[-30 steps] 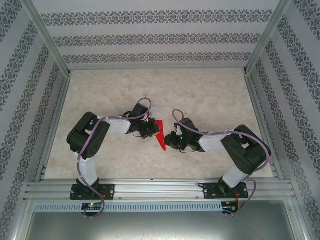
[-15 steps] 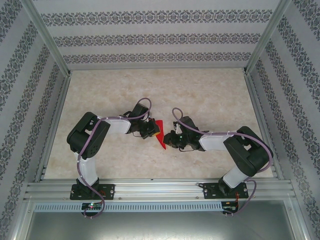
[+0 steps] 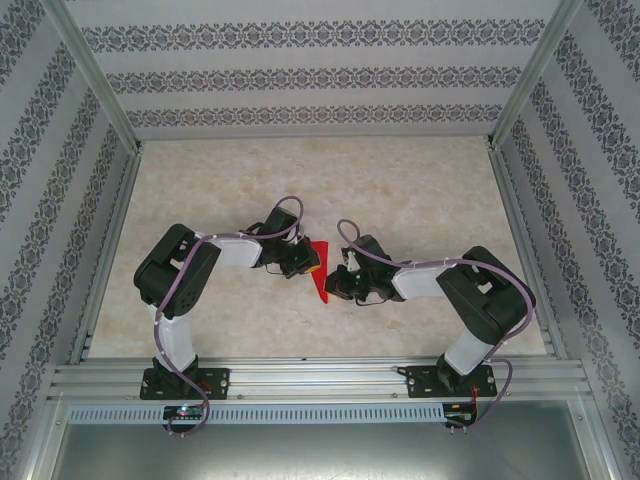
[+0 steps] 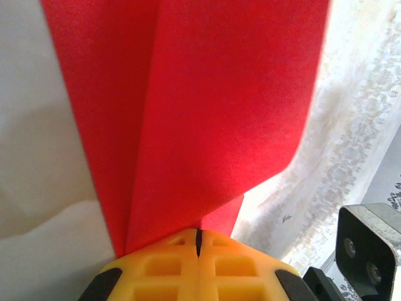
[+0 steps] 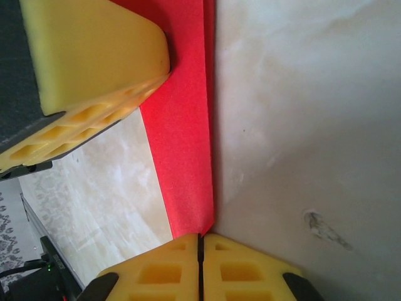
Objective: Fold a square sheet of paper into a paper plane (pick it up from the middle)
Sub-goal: Fold the wing for the fifth time at the center of the table.
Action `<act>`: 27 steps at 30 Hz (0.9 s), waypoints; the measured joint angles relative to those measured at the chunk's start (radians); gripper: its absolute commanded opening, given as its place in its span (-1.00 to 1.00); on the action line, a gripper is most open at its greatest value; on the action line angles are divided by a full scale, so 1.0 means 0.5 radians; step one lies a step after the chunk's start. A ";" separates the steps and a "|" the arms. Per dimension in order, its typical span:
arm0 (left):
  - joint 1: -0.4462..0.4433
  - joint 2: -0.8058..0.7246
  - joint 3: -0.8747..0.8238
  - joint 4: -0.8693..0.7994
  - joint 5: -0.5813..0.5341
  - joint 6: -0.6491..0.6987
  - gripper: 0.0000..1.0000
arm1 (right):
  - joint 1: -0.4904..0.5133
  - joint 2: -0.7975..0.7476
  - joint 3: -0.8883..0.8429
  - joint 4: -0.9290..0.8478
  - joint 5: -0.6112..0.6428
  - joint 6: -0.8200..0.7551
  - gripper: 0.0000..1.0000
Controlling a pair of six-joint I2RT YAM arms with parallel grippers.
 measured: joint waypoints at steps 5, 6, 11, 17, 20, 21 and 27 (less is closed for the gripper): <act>-0.002 0.000 0.000 -0.001 0.004 0.000 -1.00 | 0.031 -0.092 0.005 -0.121 -0.001 -0.025 -0.66; -0.002 0.000 0.000 -0.001 0.004 0.000 -1.00 | 0.035 -0.110 0.008 -0.142 -0.001 -0.025 -0.66; -0.002 0.000 0.000 0.000 0.004 -0.001 -1.00 | 0.035 -0.228 0.011 -0.220 0.015 -0.023 -0.69; -0.002 -0.007 -0.042 0.070 0.009 -0.040 -1.00 | 0.038 -0.252 0.024 -0.246 0.015 -0.025 -0.69; -0.002 -0.016 -0.076 0.127 0.014 -0.079 -1.00 | 0.058 -0.214 0.031 -0.269 0.023 -0.040 -0.79; -0.002 -0.018 -0.088 0.146 0.017 -0.097 -1.00 | 0.063 -0.200 0.036 -0.282 0.025 -0.056 -0.83; -0.005 -0.047 -0.163 0.236 0.022 -0.193 -1.00 | 0.117 -0.172 0.155 -0.470 0.045 -0.224 -0.81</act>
